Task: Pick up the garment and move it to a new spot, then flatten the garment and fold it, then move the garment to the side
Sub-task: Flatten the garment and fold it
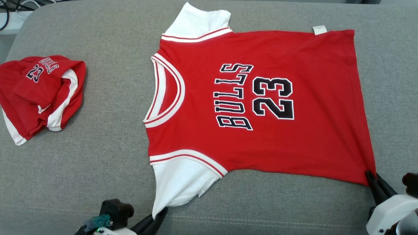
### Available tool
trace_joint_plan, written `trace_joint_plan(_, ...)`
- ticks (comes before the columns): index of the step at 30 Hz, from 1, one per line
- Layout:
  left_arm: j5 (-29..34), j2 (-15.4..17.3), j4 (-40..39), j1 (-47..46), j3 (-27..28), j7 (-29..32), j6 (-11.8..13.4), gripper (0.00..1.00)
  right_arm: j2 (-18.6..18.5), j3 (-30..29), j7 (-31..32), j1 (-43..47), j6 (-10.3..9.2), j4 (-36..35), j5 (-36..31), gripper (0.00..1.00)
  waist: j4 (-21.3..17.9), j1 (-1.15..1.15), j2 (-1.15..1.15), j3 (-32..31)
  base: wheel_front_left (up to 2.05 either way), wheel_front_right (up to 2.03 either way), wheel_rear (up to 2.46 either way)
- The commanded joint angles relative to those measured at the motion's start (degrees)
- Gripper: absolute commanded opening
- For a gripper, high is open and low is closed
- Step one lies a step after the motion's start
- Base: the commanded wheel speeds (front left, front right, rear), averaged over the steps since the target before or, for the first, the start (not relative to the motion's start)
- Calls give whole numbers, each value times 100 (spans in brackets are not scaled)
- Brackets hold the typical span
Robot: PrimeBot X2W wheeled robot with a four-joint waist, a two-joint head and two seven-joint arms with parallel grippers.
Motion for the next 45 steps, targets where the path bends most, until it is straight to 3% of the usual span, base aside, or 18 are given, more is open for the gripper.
trace_joint_plan(1,-57,154,-335,49,233,60,82,0,-198,24,146,218,23,-355,72,0,-15,0,0,-25,0,0,0)
trace_joint_plan(9,-185,560,-1580,745,340,585,357,0,-478,-237,1538,1100,23,-1924,250,0,-49,0,0,-62,0,0,0)
trace_joint_plan(13,-368,775,-2151,721,436,812,273,0,-633,-368,2376,1182,23,-2528,389,0,-50,0,0,2,0,0,0)
trace_joint_plan(18,-833,1078,-2508,128,663,1167,59,0,-870,-250,3416,605,23,-2834,677,0,-152,0,0,193,0,0,0)
trace_joint_plan(23,-1230,1233,-2378,-658,826,1454,-43,0,-964,-122,3966,-165,23,-2622,999,0,-267,0,0,396,0,0,0)
trace_joint_plan(30,-1822,1167,-1826,-1913,937,1663,-123,0,-958,203,4309,-1438,23,-1930,1495,0,-520,0,0,831,0,0,0)
trace_joint_plan(43,-2504,1177,-741,-3486,1001,1696,-186,0,-931,707,3943,-3071,23,-819,2092,0,-724,0,0,1384,0,0,0)
trace_joint_plan(44,-2511,1156,-622,-3615,997,1649,-187,21,-940,744,3890,-3154,23,-730,2107,10,-716,0,0,1414,0,0,0)
trace_joint_plan(45,-2500,1107,-483,-3743,1024,1534,-188,100,-912,747,3782,-3229,23,-655,2137,70,-711,0,0,1437,0,0,0)
